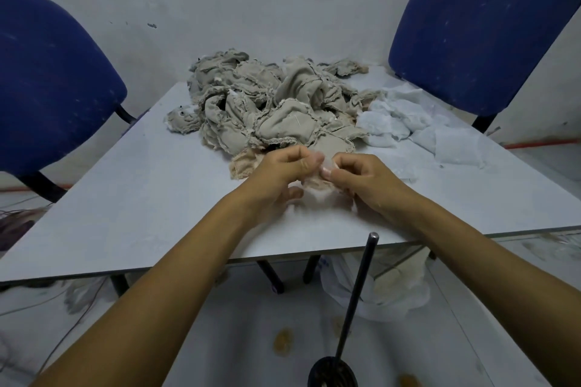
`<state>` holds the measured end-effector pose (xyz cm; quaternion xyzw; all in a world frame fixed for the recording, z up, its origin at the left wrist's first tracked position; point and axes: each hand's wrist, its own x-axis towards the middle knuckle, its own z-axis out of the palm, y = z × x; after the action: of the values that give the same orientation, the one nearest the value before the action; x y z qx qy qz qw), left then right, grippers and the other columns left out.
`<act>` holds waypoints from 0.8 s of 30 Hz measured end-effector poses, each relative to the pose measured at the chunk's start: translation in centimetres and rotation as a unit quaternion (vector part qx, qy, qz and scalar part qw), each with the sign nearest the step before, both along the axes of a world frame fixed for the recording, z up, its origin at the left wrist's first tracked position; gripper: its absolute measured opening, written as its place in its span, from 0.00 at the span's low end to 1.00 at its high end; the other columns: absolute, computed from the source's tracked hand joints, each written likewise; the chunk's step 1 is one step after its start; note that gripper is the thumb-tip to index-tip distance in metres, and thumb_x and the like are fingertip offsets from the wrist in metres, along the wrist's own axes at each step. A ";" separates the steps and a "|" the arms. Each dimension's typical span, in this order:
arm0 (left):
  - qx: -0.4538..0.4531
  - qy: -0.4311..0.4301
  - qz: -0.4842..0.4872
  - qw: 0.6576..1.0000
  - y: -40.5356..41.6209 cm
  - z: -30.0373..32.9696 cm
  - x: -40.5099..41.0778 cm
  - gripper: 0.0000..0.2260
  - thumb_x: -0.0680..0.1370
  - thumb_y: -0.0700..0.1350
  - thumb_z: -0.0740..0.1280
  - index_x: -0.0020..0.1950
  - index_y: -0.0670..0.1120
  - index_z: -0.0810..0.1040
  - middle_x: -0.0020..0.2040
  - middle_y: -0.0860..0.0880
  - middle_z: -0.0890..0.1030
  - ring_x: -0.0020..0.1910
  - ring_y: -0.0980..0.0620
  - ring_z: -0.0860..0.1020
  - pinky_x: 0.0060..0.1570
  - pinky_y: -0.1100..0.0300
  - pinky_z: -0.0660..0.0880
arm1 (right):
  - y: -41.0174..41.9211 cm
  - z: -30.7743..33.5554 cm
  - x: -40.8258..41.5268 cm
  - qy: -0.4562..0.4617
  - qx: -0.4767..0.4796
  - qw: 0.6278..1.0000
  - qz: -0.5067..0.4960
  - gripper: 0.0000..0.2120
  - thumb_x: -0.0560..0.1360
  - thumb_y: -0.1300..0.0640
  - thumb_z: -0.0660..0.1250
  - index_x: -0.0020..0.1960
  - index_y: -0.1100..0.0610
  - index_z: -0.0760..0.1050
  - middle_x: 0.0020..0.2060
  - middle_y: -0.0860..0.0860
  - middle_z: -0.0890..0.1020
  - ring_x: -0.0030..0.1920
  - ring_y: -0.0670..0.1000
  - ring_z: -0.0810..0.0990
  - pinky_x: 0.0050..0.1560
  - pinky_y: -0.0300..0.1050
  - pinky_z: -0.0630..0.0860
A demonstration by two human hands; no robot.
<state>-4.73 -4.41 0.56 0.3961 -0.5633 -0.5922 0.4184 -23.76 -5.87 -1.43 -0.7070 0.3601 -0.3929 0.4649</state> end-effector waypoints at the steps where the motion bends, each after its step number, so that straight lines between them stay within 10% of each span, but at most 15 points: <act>1: 0.017 0.024 -0.020 0.999 -0.1 0.0 0.0 0.06 0.73 0.46 0.73 0.42 0.47 0.77 0.40 0.48 0.77 0.39 0.53 0.73 0.35 0.59 0.66 | -0.1 0.0 0.1 -0.012 0.005 1.000 -0.017 0.14 0.80 0.55 0.67 0.37 0.58 0.72 0.27 0.48 0.70 0.30 0.47 0.66 0.31 0.40 0.63; 7: -0.021 0.013 0.007 1.000 -0.4 -0.9 -0.3 0.03 0.75 0.38 0.71 0.42 0.45 0.80 0.46 0.41 0.81 0.46 0.49 0.78 0.36 0.57 0.74 | -0.1 -0.2 0.8 -0.069 0.024 0.994 -0.080 0.19 0.78 0.47 0.68 0.29 0.50 0.74 0.23 0.47 0.67 0.25 0.48 0.64 0.26 0.42 0.61; 16: -0.179 -0.161 0.227 0.944 0.4 -2.1 -2.5 0.10 0.78 0.39 0.68 0.38 0.40 0.71 0.31 0.42 0.80 0.28 0.49 0.82 0.23 0.60 0.75 | -0.2 -0.3 -0.3 -0.043 0.005 0.999 -0.020 0.08 0.75 0.61 0.73 0.40 0.57 0.76 0.32 0.51 0.73 0.33 0.49 0.72 0.31 0.39 0.71; 22: -0.328 -0.223 0.170 0.902 0.9 -2.7 -3.0 0.08 0.79 0.44 0.66 0.42 0.44 0.71 0.41 0.48 0.75 0.42 0.45 0.77 0.41 0.42 0.78 | -0.4 -0.7 0.2 -0.095 -0.009 0.979 -0.182 0.15 0.75 0.66 0.68 0.34 0.56 0.68 0.33 0.60 0.78 0.36 0.50 0.80 0.32 0.41 0.76; 24: -0.259 -0.155 0.120 0.946 0.9 -2.5 -3.0 0.06 0.78 0.48 0.68 0.46 0.48 0.73 0.43 0.51 0.77 0.44 0.47 0.79 0.41 0.45 0.81 | -0.3 -0.8 0.2 -0.076 -0.032 0.980 -0.181 0.15 0.75 0.66 0.68 0.35 0.56 0.66 0.35 0.62 0.78 0.36 0.51 0.80 0.32 0.43 0.76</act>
<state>-7.69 -3.49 -1.95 0.4257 -0.7033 -0.3023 0.4824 -23.59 -6.12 -2.26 -0.6126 0.4334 -0.5344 0.3889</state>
